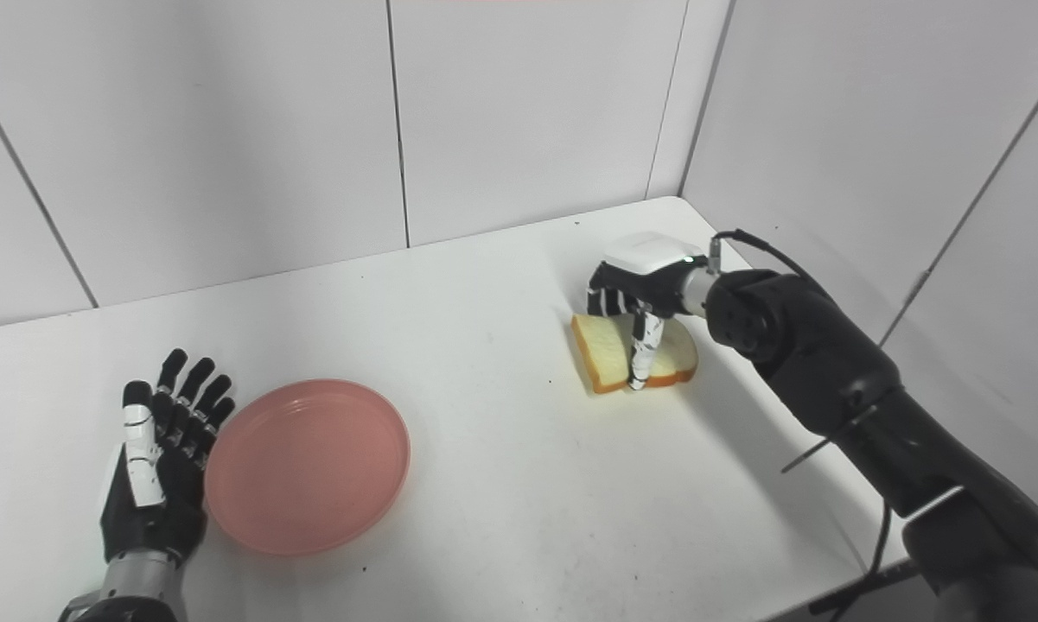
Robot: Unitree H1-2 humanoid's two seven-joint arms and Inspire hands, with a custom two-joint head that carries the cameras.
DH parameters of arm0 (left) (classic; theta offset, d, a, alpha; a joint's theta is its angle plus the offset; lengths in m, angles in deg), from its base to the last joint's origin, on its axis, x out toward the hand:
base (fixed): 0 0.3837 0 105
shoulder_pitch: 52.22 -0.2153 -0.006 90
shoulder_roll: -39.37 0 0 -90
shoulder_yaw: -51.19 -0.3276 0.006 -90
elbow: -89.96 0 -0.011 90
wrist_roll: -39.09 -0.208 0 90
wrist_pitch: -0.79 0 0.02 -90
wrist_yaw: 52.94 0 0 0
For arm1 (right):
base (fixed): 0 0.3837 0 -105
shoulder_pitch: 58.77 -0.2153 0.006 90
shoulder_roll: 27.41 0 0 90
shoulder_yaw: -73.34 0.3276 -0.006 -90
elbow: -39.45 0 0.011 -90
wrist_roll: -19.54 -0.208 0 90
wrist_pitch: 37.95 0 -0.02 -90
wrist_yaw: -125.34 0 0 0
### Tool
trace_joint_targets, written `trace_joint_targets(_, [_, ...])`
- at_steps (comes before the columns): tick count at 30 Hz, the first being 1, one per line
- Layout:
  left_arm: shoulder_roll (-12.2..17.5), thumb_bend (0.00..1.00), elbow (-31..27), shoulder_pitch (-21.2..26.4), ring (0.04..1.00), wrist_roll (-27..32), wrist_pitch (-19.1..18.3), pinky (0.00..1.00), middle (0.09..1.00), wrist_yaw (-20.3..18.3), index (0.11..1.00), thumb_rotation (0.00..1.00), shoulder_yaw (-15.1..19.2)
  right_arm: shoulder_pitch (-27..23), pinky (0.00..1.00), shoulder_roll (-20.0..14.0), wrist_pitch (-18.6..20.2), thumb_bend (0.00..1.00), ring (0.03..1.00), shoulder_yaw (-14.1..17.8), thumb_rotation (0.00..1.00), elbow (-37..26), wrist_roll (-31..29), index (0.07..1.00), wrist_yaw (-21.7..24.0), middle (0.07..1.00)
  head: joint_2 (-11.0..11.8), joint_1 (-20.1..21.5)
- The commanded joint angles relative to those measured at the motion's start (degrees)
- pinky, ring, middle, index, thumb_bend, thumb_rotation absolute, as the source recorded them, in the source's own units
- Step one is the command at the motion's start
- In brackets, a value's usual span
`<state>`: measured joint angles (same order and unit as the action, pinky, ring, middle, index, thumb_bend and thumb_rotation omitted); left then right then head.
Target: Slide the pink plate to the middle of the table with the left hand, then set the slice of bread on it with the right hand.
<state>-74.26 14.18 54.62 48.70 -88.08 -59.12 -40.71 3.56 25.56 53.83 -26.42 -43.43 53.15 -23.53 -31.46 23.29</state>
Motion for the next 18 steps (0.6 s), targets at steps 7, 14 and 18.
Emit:
trace_joint_targets(7, [-0.4,0.69,-0.2,0.5,0.925,-0.7,0.0,0.94,0.944,0.4,0.948,1.0,-0.6,-4.0,0.39,-1.6,1.6,0.53,0.449,3.3,0.0,-4.4,-3.0,0.513,1.7,0.465,-0.2,-1.0])
trace_joint_targets(14, [-0.6,0.69,0.1,0.6,0.924,-1.4,0.3,0.95,0.944,0.7,0.948,1.0,-0.8,-4.2,0.35,0.0,4.7,0.53,0.429,3.3,0.0,-10.3,-3.9,0.509,4.2,0.465,-0.3,-2.3])
trace_joint_targets(18, [-0.9,0.7,-0.2,0.4,0.92,-1.7,-0.2,0.94,0.94,1.1,0.944,1.0,-0.9,-4.1,0.37,2.3,2.7,0.53,0.443,2.9,0.0,-12.7,-5.0,0.495,3.1,0.481,-0.6,-4.9])
